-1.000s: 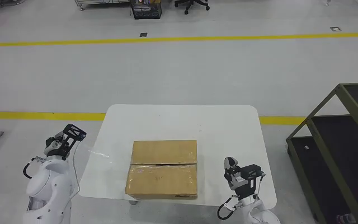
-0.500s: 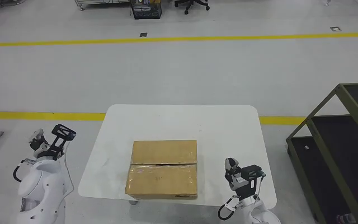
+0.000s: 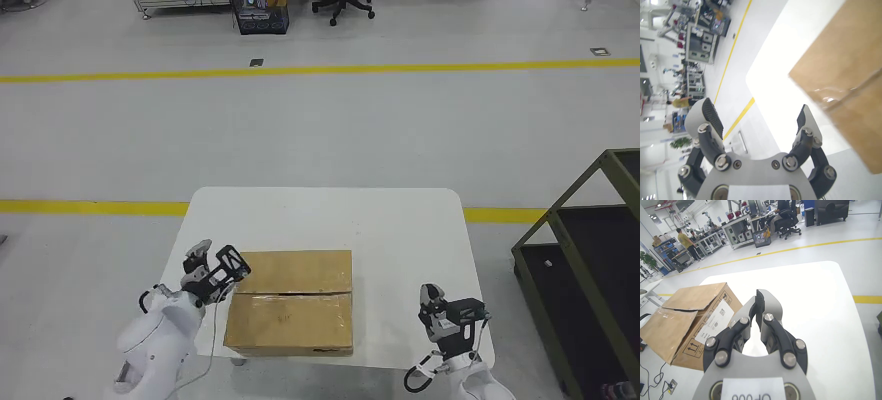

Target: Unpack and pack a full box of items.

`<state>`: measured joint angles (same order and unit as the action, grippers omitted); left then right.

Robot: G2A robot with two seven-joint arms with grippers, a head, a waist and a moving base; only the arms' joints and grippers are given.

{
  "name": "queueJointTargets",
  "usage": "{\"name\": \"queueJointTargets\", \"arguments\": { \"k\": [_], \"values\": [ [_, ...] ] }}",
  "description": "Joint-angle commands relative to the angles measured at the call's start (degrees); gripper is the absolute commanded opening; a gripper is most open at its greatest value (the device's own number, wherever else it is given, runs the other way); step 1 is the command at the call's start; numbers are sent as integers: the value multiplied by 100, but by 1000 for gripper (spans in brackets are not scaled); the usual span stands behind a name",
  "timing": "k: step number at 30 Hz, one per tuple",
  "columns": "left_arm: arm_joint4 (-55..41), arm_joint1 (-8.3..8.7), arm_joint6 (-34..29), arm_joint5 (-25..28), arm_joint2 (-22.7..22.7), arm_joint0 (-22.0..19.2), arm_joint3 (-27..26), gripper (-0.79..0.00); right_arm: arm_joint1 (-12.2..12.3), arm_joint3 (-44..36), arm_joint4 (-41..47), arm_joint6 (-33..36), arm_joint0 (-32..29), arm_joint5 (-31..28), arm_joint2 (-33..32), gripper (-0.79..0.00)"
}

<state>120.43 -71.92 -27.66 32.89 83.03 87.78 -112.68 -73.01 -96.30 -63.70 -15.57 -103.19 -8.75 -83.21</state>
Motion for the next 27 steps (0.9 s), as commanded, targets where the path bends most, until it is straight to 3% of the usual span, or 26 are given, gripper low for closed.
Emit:
{"name": "queueJointTargets", "arguments": {
  "k": [1, 7, 16, 27],
  "values": [
    [-72, -29, 6, 69, -428, 20, 11, 0, 8, -15, 24, -9, -60, 25, -93, -785],
    [285, -82, -34, -58, -1206, -129, 394, 0, 20, -64, 80, -41, -221, 54, -240, -785],
    [987, -152, -20, -395, -1939, -557, 966, 0, 14, -116, 109, -71, -324, 111, -274, -785],
    [1246, -207, 95, -402, -2115, -1204, 1582, 0, 2, -182, 102, -69, -324, 128, -246, -785]
  ]
}}
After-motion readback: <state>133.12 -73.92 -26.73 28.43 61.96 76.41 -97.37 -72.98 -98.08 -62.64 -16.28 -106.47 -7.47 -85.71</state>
